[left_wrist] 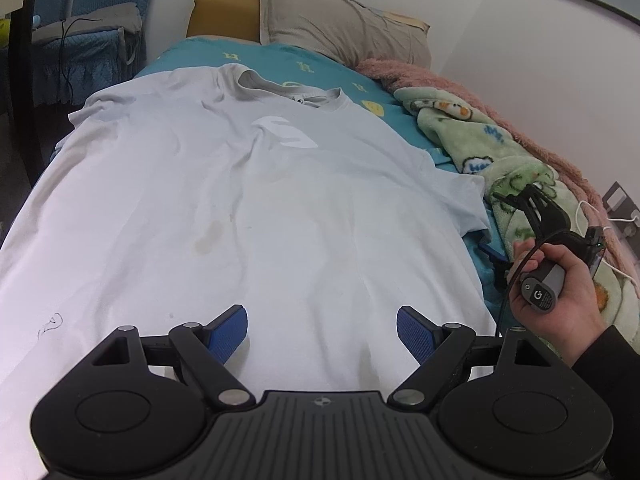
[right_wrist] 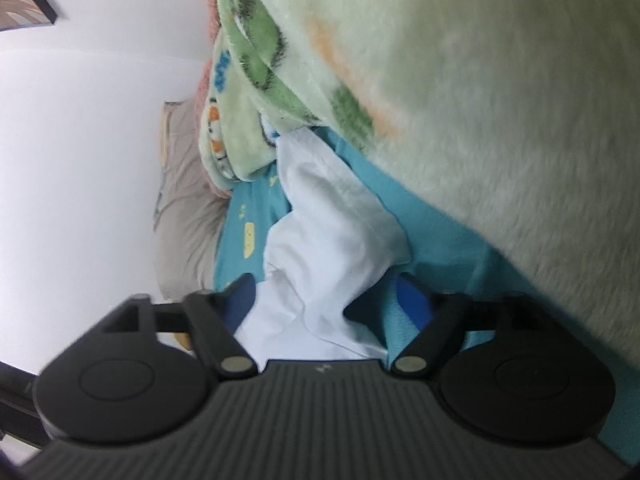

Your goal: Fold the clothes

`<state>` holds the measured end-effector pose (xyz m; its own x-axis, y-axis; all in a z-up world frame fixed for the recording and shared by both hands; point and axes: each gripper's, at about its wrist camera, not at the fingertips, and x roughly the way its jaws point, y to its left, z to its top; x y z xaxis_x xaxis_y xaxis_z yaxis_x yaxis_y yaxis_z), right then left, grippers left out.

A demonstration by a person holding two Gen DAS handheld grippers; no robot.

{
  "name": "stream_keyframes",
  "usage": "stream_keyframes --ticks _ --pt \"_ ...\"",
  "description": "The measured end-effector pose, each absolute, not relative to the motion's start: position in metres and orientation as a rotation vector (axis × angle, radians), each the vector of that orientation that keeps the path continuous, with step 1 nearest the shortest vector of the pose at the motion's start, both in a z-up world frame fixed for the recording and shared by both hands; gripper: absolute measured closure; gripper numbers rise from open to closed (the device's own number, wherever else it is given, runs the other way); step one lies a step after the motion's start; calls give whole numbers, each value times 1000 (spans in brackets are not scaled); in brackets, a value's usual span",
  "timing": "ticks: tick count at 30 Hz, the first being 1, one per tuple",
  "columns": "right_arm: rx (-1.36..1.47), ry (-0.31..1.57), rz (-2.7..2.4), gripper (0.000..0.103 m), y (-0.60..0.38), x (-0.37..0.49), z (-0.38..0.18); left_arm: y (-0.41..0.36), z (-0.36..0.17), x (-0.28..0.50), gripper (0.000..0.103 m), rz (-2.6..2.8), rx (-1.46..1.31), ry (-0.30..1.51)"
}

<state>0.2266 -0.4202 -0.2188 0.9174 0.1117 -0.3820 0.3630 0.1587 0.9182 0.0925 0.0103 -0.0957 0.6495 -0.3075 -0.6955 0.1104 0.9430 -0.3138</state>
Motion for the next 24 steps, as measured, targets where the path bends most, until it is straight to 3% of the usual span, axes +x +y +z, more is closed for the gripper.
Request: stream_keyframes --ticks 9,17,21,22,23,24 --pt "1309 399 -113 24 -411 279 -221 13 -101 98 19 -235 -284 851" --pt "1199 279 -105 24 -418 319 -219 10 -104 110 19 -240 -348 874" --pt "1019 334 -139 26 -407 344 -206 8 -102 117 19 -246 -360 871" --pt "983 359 -163 30 -405 349 -203 8 -101 119 19 -245 -359 869" --pt "954 387 -193 43 -405 354 -201 9 -100 119 19 -244 -363 866" --pt "936 417 -221 65 -405 358 -200 10 -99 120 19 -241 -370 862"
